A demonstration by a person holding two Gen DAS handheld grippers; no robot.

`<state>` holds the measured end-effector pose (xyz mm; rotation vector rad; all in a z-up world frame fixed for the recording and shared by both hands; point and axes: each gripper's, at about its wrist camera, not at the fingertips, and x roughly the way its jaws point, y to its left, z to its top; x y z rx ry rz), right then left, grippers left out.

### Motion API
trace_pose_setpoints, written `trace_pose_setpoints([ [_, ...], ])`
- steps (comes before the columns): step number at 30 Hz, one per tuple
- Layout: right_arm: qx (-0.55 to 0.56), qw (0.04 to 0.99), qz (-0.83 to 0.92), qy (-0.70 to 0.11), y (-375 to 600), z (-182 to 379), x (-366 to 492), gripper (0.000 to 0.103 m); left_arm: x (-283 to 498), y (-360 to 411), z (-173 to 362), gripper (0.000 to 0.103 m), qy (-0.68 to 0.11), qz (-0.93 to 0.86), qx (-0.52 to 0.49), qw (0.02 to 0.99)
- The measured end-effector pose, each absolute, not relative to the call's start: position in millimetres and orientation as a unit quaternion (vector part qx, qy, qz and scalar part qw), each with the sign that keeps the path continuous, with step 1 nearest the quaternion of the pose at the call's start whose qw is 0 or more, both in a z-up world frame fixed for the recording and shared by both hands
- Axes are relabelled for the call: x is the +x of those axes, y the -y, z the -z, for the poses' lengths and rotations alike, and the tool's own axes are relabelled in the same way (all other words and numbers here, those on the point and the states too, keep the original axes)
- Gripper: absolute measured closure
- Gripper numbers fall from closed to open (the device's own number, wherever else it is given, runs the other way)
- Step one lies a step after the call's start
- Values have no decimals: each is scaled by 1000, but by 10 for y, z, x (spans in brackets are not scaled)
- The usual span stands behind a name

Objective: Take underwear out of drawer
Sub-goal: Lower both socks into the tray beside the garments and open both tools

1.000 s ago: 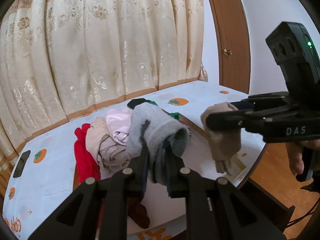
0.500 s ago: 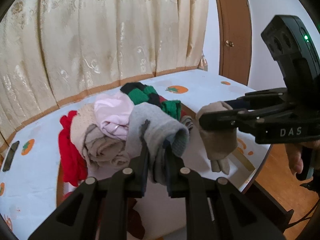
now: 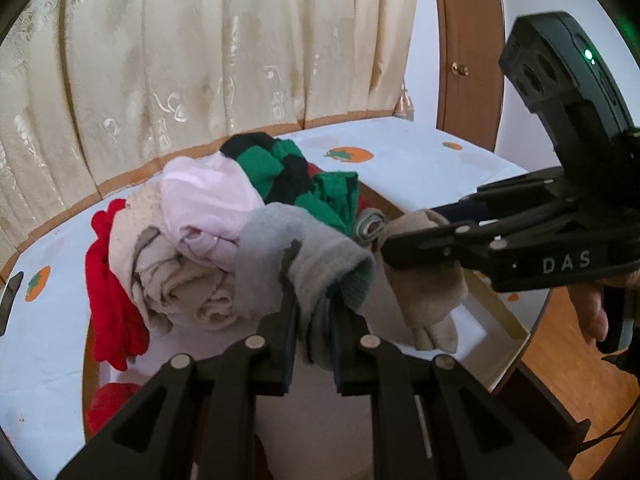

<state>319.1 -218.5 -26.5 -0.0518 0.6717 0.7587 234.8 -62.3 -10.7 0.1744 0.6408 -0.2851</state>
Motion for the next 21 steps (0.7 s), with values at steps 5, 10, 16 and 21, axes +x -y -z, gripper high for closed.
trace_pose_setpoints([
  [5, -24, 869, -366, -331, 2162, 335, 3240, 68, 2385, 629, 183, 91, -319, 139, 86, 933],
  [10, -25, 867, -366, -338, 2148, 396, 3272, 68, 2408, 633, 268, 91, -326, 141, 83, 931],
  [16, -22, 863, -361, -352, 2119, 481, 3357, 68, 2463, 627, 363, 91, -334, 141, 77, 929],
  [21, -20, 863, -361, -353, 2082, 503, 3382, 68, 2442, 627, 369, 91, -330, 142, 80, 930],
])
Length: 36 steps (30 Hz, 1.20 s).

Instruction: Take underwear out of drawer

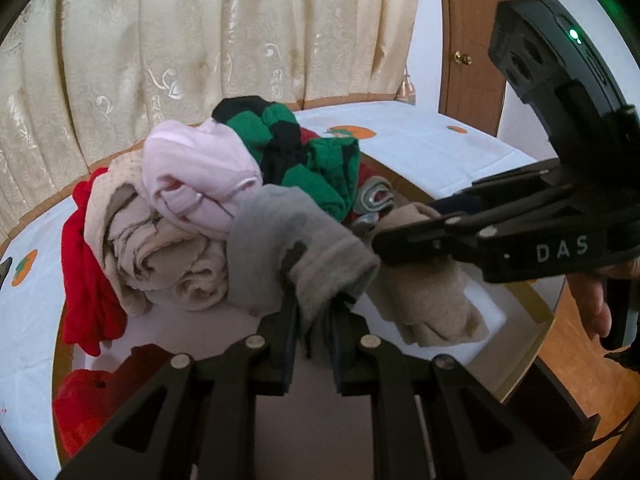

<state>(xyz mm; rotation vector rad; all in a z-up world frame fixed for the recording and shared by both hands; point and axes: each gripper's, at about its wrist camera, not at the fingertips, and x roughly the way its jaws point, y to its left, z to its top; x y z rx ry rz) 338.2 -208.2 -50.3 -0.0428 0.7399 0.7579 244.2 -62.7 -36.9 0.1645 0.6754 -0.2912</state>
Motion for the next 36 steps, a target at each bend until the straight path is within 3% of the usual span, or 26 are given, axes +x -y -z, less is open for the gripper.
trace_pose_setpoints([
  [14, -27, 867, -357, -348, 2039, 540, 3292, 68, 2401, 598, 398, 84, -332, 140, 73, 930],
  [18, -26, 871, -348, -346, 2047, 539, 3279, 62, 2353, 593, 360, 82, -332, 143, 71, 930],
  [21, -23, 878, -338, -337, 2086, 526, 3213, 45, 2256, 562, 285, 65, -325, 141, 64, 933],
  [24, -22, 892, -323, -317, 2157, 480, 3082, 43, 2113, 518, 186, 54, -311, 135, 56, 939],
  [26, -18, 903, -310, -296, 2235, 420, 2935, 43, 1940, 477, 86, 38, -289, 125, 54, 948],
  [32, 3, 923, -303, -237, 2341, 241, 2403, 41, 1573, 371, -103, 33, -256, 108, 36, 960],
  [36, -10, 930, -306, -202, 2301, 143, 2032, 32, 1250, 277, -218, 15, -222, 77, 33, 971],
])
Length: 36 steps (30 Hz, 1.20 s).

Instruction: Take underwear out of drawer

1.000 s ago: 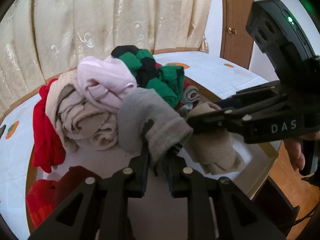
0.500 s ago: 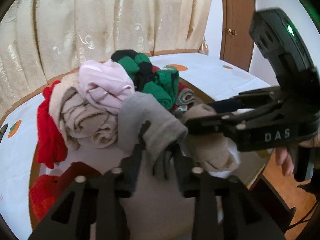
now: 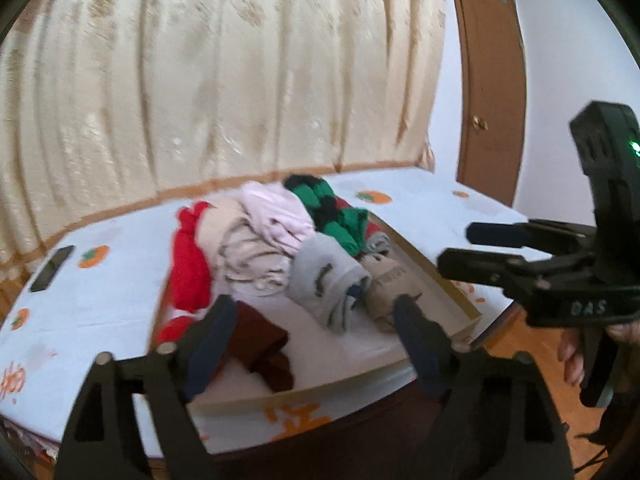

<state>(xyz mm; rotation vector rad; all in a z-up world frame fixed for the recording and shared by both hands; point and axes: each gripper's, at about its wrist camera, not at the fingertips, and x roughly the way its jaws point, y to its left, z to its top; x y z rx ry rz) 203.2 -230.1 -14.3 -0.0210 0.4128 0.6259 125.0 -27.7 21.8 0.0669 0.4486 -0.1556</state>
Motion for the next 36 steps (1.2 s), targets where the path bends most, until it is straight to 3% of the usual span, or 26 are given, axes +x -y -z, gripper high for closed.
trace_pose_setpoints([
  [3, -21, 936, -304, -175, 2278, 62, 1793, 32, 1108, 192, -250, 5, -214, 65, 24, 974],
  [11, -32, 940, -310, -139, 2253, -141, 1437, 32, 907, 70, -329, 4, -209, 57, 0, 976],
  [36, -42, 937, -318, -139, 2186, -57, 1306, 32, 808, 100, -381, 2, -211, 51, 2, 976],
])
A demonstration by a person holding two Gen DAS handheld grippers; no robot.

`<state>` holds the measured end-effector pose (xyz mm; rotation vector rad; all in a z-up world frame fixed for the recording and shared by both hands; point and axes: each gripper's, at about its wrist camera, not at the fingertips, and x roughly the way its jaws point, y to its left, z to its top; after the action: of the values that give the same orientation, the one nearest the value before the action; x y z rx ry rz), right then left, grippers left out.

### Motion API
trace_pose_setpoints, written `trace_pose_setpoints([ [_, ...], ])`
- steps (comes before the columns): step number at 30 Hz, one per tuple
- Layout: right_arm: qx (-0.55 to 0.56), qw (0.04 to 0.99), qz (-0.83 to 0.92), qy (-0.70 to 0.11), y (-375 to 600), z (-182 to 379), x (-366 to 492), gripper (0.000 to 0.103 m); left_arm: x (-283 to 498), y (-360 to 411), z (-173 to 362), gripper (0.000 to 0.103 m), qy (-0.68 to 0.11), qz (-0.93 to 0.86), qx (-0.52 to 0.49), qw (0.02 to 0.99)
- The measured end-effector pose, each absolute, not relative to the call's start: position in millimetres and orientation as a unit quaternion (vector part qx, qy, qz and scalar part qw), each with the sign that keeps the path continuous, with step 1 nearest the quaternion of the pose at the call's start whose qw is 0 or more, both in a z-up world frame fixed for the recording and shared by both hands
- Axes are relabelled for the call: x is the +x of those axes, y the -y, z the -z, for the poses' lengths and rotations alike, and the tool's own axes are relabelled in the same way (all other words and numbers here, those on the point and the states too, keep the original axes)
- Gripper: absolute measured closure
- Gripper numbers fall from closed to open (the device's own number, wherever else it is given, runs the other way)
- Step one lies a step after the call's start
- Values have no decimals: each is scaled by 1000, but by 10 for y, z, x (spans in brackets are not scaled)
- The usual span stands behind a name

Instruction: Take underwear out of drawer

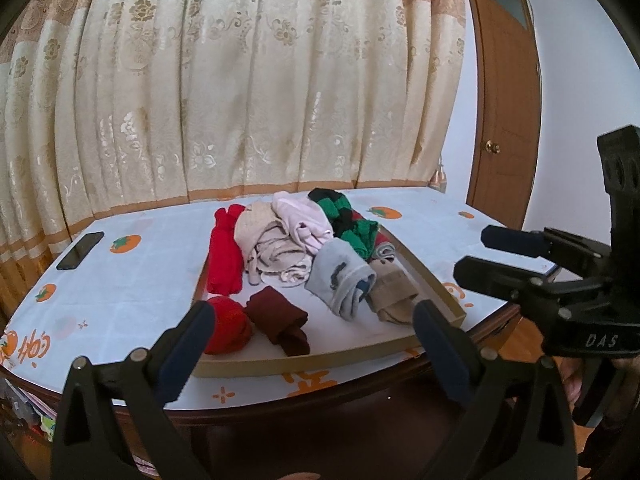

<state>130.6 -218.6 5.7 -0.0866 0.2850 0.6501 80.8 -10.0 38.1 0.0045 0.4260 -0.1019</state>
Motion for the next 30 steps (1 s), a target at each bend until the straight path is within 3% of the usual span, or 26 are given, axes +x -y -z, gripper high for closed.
trace_pose_setpoints([
  [30, -43, 935, -322, -143, 2176, -60, 1318, 32, 852, 58, -365, 0, -217, 40, 8, 975],
])
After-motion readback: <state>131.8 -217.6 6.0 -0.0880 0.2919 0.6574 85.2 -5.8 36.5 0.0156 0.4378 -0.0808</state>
